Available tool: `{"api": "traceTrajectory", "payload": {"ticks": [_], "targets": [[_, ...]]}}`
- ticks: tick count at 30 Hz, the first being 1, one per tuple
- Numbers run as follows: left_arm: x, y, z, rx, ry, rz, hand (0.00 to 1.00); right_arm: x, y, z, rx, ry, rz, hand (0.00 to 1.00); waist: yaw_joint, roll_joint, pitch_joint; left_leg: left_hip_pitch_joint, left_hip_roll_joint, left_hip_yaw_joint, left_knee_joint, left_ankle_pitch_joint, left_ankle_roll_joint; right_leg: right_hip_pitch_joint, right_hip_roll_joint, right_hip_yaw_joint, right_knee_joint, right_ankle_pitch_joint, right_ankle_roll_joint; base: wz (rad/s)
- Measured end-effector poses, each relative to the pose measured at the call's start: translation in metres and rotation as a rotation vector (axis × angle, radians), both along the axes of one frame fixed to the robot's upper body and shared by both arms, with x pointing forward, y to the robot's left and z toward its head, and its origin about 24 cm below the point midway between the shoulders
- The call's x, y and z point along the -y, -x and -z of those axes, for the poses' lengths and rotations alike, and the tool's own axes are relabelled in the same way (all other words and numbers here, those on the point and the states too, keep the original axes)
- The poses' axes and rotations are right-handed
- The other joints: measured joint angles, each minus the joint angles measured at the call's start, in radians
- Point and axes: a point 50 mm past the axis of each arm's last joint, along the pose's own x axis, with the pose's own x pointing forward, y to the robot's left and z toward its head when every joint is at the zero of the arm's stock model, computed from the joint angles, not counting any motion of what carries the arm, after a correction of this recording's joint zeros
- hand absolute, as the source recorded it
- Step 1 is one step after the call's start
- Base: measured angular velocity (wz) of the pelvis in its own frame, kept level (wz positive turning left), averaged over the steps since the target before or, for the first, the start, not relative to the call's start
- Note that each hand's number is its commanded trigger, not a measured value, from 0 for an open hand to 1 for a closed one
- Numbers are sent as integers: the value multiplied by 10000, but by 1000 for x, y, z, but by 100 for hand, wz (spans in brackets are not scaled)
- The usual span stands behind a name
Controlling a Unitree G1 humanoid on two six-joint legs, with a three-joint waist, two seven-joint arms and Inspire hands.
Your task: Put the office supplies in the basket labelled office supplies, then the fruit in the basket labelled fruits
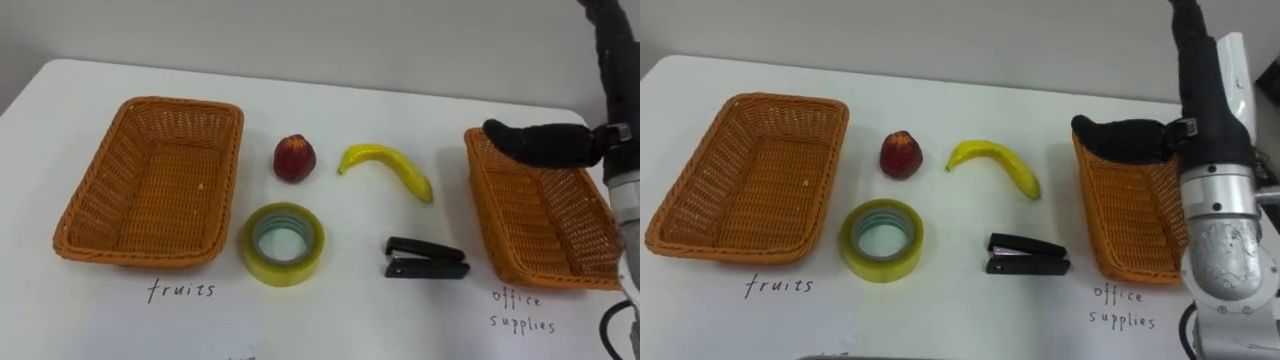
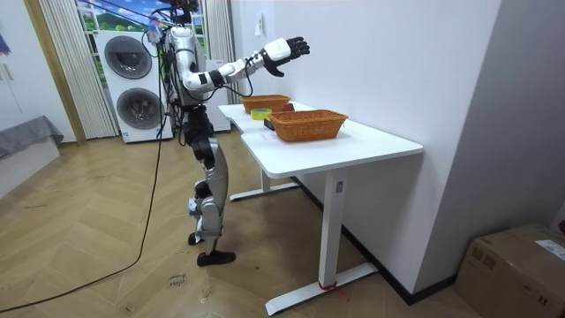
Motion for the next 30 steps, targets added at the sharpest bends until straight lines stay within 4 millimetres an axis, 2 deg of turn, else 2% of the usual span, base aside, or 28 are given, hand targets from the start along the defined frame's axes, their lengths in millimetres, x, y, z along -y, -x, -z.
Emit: {"api": "traceTrajectory", "payload": {"ticks": [9, 20, 30], "targets": [[0, 0, 0, -105, -21, 180, 0, -9, -3, 10, -1244, 138, -1033, 0, 12, 10, 5, -16, 2, -11, -19, -1, 0, -20, 1, -16, -16, 2, 0, 0], [-7, -7, -2, 16, -178, 280, 0, -4, -6, 30, -2773, 110, -1297, 0, 5, -103, -26, -37, -1, -47, -15, 0, 0, -23, -4, -33, -23, 2, 0, 0], [-7, -8, -2, 77, -34, 331, 0, -6, -6, 33, -3393, 817, -1672, 0, 10, -163, -19, -40, -2, -47, -14, 0, 1, -27, -3, 0, -25, 2, 1, 0]]}}
